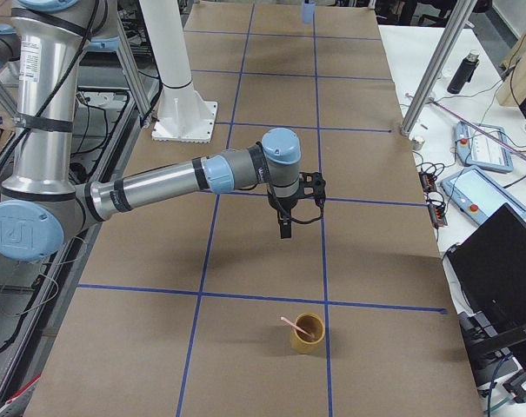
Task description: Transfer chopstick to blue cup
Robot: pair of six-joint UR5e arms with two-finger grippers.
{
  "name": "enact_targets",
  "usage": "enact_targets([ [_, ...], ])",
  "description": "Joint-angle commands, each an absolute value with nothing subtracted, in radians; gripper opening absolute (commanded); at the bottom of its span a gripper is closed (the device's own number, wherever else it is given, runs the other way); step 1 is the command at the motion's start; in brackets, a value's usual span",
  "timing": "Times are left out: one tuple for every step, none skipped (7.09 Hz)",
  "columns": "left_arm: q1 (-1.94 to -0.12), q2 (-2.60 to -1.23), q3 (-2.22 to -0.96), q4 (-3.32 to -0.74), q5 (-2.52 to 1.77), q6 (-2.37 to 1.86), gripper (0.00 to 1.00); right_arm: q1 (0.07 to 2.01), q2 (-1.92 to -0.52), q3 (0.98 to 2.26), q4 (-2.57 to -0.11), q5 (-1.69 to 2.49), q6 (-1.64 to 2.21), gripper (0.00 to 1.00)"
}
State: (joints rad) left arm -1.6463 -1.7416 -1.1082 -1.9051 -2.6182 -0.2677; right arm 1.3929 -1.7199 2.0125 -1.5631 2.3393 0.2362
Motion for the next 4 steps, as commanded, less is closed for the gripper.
enact_targets([
  [-1.622,-1.739,-1.422,-1.741,-2.678,-0.478,0.0,1.393,-1.724,2.02,-1.563,2.347,0.236,1.0],
  [-1.486,-1.741,-1.588,-1.74,-2.669,-0.65,0.0,1.393,-1.723,2.019,-1.563,2.349,0.236,1.0],
  [-1.342,-1.761,-1.732,-1.741,-2.566,-0.869,0.0,1.393,-1.721,2.019,-1.562,2.349,0.236,1.0],
  [-1.193,-1.796,-1.849,-1.738,-2.475,-1.079,0.0,1.391,-1.718,2.019,-1.559,2.347,0.235,1.0],
])
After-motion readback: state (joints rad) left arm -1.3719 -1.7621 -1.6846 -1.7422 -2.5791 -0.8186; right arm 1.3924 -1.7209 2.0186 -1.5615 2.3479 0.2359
